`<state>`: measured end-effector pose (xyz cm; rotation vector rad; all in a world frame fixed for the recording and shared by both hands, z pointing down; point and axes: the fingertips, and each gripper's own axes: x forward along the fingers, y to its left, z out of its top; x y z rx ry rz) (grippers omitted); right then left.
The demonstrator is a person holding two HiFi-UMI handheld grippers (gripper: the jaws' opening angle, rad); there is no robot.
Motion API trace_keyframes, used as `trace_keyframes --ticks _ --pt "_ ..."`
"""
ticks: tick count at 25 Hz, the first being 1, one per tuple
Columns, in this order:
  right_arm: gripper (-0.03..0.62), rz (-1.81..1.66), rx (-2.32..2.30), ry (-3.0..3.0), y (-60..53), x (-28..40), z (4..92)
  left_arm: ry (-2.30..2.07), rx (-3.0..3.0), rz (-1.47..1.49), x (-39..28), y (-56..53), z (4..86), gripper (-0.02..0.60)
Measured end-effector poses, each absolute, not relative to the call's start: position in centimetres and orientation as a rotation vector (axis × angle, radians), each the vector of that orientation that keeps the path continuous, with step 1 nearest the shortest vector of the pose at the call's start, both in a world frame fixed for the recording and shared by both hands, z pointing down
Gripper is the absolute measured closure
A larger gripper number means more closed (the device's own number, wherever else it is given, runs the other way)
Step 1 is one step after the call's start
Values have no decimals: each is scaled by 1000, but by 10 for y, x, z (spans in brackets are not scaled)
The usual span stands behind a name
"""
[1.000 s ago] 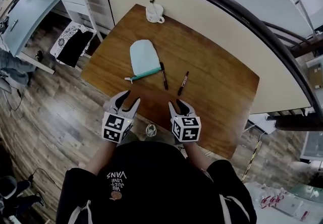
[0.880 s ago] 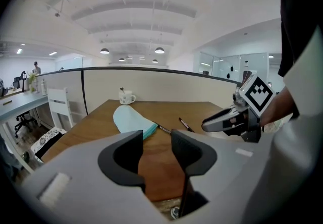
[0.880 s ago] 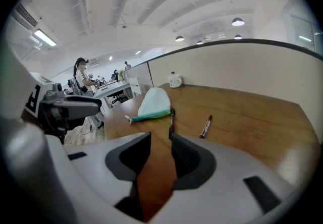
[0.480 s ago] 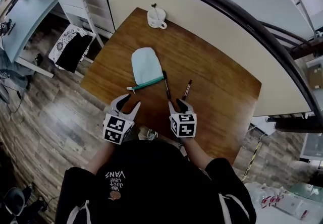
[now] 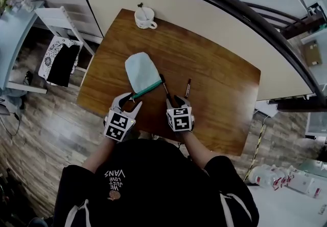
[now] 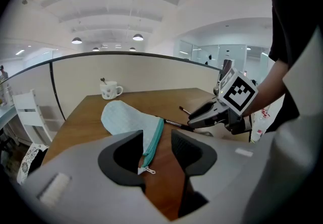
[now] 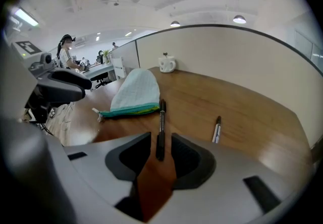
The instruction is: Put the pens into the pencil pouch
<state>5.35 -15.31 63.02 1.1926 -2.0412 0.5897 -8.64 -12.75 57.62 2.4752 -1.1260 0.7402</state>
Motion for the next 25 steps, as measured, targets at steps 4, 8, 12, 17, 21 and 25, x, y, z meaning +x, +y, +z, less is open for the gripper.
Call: trace_keyframes --ticks 4,8,12,17,21,25 --pt "461 617 1211 -2004 -156 55 640 -1037 2505 827 -77 -136 598 420" --pt "461 644 1205 -1988 -152 57 644 -936 2589 990 -59 -139 612 420" --pt "461 668 1218 -1969 -151 60 649 -867 2615 1117 -49 -145 627 420" --pt "508 655 1244 -1957 -153 67 649 -802 2582 1276 -46 -149 648 420" --pt "525 645 1253 -1955 -152 68 650 -801 2538 1319 -48 -152 658 420" --pt "526 665 1271 -1956 -146 71 648 -790 2523 1359 -50 -155 664 432"
